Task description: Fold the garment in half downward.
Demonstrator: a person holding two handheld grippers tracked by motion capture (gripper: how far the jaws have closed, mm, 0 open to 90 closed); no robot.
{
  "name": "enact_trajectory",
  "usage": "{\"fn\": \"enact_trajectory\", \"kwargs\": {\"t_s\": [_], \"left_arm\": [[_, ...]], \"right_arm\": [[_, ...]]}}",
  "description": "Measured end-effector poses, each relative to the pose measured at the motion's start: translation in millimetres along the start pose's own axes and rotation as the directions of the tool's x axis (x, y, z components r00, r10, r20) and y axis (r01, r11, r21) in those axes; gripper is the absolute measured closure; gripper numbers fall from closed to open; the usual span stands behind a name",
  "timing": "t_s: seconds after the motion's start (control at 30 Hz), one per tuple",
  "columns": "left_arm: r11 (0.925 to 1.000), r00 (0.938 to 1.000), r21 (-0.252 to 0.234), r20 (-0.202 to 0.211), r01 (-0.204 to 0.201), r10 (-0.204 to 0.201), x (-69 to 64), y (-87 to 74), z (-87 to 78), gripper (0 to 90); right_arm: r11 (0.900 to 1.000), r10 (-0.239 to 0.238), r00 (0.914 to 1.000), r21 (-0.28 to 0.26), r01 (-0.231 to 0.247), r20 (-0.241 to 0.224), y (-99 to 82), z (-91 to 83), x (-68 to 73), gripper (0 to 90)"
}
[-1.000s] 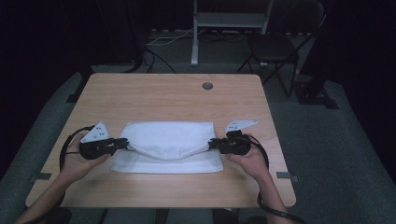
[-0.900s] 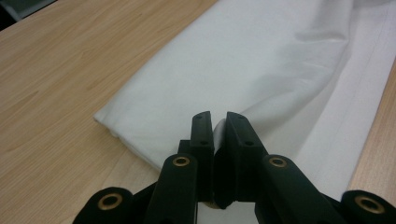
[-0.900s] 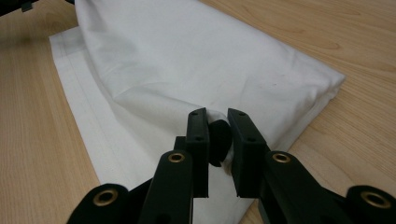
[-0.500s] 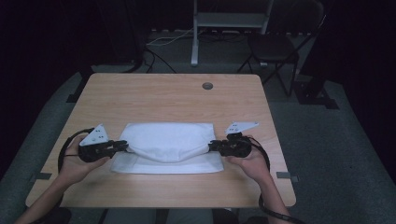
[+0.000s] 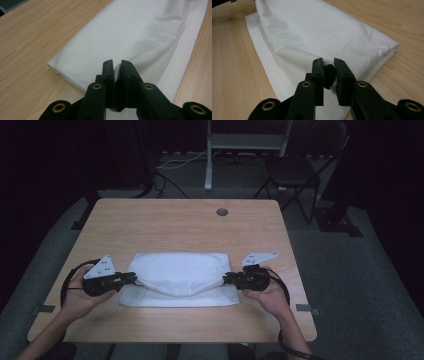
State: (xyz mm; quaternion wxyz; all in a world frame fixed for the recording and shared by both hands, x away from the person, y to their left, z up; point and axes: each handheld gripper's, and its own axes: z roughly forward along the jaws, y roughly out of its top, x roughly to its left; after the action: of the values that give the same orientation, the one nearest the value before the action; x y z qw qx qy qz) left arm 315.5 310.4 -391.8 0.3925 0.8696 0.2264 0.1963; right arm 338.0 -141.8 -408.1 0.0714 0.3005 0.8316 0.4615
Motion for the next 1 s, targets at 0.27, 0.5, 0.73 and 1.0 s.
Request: {"fn": "enact_trajectory", "kwargs": {"t_s": [0.27, 0.5, 0.73, 1.0], "left_arm": [[0.9999, 1.0, -0.01, 0.002, -0.003, 0.003, -2.1, 0.6, -2.1, 81.8], [0.9998, 1.0, -0.017, 0.004, -0.007, 0.007, -4.4, 1.5, -4.4, 81.8], [0.9998, 0.9998, -0.015, 0.008, -0.015, 0.016, -6.2, 1.1, -5.6, 81.8], [0.9998, 0.9998, -0.014, 0.011, -0.017, 0.017, -8.3, -0.7, -7.3, 81.8]], "right_arm": [[0.9999, -0.008, 1.0, -0.007, 0.008, -0.003, -0.8, -2.7, 2.9, 79.6], [0.9999, -0.008, 1.0, -0.009, 0.008, -0.006, -2.1, -4.5, 3.5, 79.5], [1.0, -0.006, 1.0, -0.006, 0.006, -0.007, -3.4, -5.0, 5.1, 79.6], [0.9999, -0.011, 0.9998, -0.006, 0.011, -0.015, -4.0, -6.5, 6.7, 79.2]]}}
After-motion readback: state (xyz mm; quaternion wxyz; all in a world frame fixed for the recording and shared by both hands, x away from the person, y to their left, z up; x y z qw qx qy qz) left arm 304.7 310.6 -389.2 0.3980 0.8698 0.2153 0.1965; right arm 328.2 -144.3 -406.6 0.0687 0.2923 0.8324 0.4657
